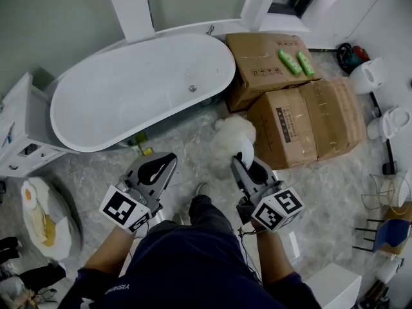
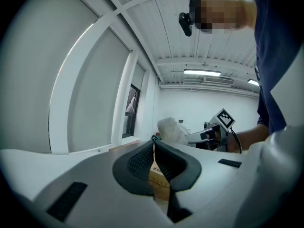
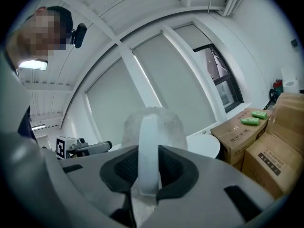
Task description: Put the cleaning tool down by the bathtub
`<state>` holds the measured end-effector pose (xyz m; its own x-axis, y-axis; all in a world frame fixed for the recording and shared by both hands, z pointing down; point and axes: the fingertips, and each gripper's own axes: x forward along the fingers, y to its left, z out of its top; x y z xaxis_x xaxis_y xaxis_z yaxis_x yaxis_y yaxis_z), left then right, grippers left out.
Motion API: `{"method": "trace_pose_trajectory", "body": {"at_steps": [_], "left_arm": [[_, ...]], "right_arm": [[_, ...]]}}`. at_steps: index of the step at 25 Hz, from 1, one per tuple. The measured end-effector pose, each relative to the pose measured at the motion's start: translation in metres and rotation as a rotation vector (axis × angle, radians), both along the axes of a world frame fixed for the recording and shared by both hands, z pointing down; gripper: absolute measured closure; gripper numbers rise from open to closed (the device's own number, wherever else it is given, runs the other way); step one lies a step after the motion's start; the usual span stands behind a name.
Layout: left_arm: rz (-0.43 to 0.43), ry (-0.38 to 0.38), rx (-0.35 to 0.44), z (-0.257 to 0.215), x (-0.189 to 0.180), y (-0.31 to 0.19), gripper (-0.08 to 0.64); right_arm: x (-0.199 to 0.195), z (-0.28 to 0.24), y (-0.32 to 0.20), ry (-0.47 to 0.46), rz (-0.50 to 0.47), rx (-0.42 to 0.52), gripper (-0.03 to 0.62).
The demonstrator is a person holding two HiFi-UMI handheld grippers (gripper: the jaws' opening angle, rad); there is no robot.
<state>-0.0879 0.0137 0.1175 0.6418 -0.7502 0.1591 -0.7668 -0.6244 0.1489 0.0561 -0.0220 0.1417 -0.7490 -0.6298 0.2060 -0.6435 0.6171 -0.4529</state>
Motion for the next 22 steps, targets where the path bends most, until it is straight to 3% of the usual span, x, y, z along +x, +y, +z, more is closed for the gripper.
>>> {"method": "trace_pose_trajectory", "body": {"at_steps": [10,22], "left_arm": [[-0.043,-0.025,-0.036,0.018,0.028,-0.076,0.525],[-0.033,-0.034,-0.100,0.055,0.043,-0.137,0.525]], "right_arm": [[0.024,0.023,-0.083,0.005,-0.053,-0.036,0.506],[0.019,0.065,-0.148,0.026,-0.085,-0.099,0.506]]}}
